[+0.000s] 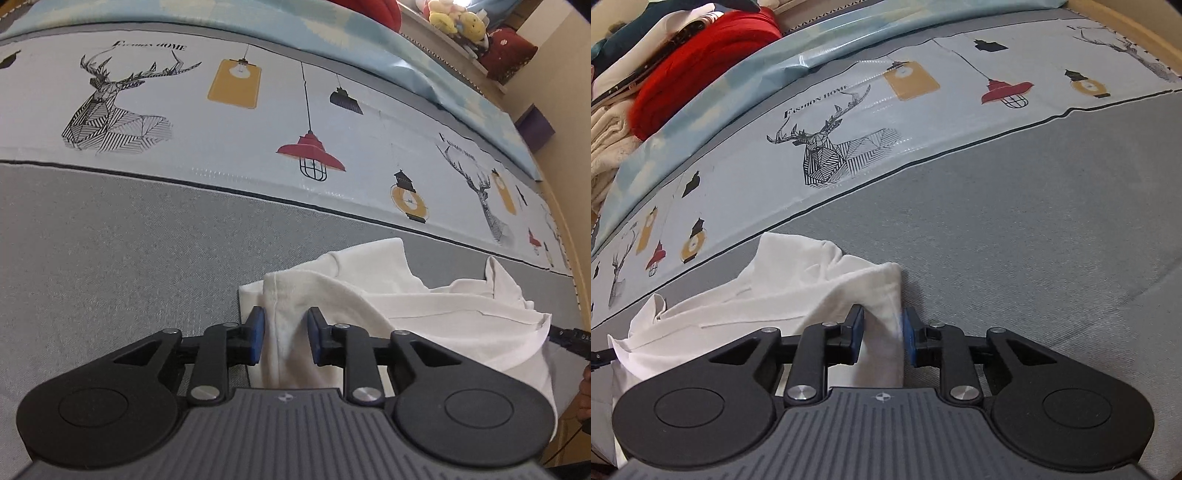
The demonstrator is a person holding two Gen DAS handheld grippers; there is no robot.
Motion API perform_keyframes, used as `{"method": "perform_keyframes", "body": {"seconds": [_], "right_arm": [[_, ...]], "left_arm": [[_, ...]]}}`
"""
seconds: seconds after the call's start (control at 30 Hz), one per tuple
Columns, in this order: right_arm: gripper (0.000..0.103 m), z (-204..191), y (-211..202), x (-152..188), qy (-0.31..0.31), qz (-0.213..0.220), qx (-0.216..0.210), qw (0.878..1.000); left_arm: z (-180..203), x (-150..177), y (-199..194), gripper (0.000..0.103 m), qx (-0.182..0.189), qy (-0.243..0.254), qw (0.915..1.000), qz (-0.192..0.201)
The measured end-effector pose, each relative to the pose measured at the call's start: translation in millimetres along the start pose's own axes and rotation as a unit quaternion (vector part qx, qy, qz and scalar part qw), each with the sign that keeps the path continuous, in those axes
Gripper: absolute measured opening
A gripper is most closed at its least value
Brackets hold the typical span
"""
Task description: Fold small clothes
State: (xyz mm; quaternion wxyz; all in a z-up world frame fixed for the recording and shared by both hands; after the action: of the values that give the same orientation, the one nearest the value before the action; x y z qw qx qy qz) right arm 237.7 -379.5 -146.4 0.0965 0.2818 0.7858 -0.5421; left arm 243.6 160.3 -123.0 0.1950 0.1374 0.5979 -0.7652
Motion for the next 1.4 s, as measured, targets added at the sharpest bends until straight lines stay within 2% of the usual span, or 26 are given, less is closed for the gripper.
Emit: {"method": "perform_keyframes", "body": {"seconds": [0.03,0.07,0.17,0.27,0.33,0.43,0.53,0.6,0.63,0.67,0.77,0.9,1.0,1.07,1.17,1.4], "right_arm": [[0.02,-2,1,-1,-0.004,0.003,0.0,1.0],[0.003,-4,0,-2,-0.009,0.008,0.0,1.0],[0.003,-11,-14,-9,-0.008,0.058,-0.015,0.998],[0.003,-21,-32,-16,-0.006,0.124,-0.035,0.992],[0.003,-24,-35,-20,0.006,0.152,-0.023,0.988],[0.003,-25,-31,-26,0.029,0.166,-0.009,0.986],[0.005,-31,-21,-30,0.032,0.169,0.01,0.985],[0.012,-33,-9,-30,0.038,0.151,0.043,0.987],[0.021,-33,-3,-30,0.041,0.135,0.067,0.988],[0.023,-32,-1,-28,0.042,0.125,0.076,0.988],[0.023,-31,-6,-22,0.04,0.103,0.063,0.992],[0.023,-27,-17,-5,0.012,0.038,0.026,0.999],[0.025,-19,-30,14,-0.007,-0.009,0.004,1.0],[0.03,-16,-40,33,-0.032,-0.045,-0.003,0.998],[0.031,-17,-47,62,-0.093,-0.087,-0.004,0.992],[0.031,-20,-58,92,-0.137,-0.129,0.004,0.982]], "left_arm": [[1,-2,-2,0.006,-0.001,0.003,1.0,0.006],[4,-3,-7,0.006,-0.002,0.009,0.9998,0.018],[9,-10,-30,0.005,-0.013,0.023,0.9961,0.085],[12,-12,-38,0.005,-0.041,0.028,0.9912,0.123],[12,-14,-37,0.006,-0.051,0.022,0.9904,0.127],[13,-15,-37,0.006,-0.054,0.015,0.9889,0.138],[9,-20,-31,0.01,-0.054,-0.006,0.9917,0.116],[-1,-20,-30,0.01,-0.039,-0.031,0.9935,0.102],[-6,-19,-31,0.01,-0.03,-0.044,0.9938,0.097],[-9,-16,-32,0.01,-0.016,-0.057,0.9945,0.087],[-13,-4,-35,0.015,0.027,-0.063,0.9968,0.04],[-1,20,-40,0.024,0.05,-0.002,0.9984,-0.027],[9,44,-46,0.03,0.051,0.053,0.9948,-0.07],[14,61,-50,0.03,0.053,0.086,0.9909,-0.089],[19,80,-56,0.03,0.057,0.118,0.9858,-0.106],[18,104,-64,0.03,0.038,0.151,0.9782,-0.137]]}}
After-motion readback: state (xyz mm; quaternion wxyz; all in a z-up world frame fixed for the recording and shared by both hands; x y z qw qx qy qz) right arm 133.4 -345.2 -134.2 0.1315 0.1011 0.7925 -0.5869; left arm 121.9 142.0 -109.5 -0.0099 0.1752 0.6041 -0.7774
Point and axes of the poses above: each gripper's, at about its wrist camera, not at the fingertips, and y roughly the way its jaws point, z to its right, x to its underside, the point moved 1 cm from there along y, roughly the way its jaws point, and after that the axes turned 6 degrees about y, right-handed, at the moved point
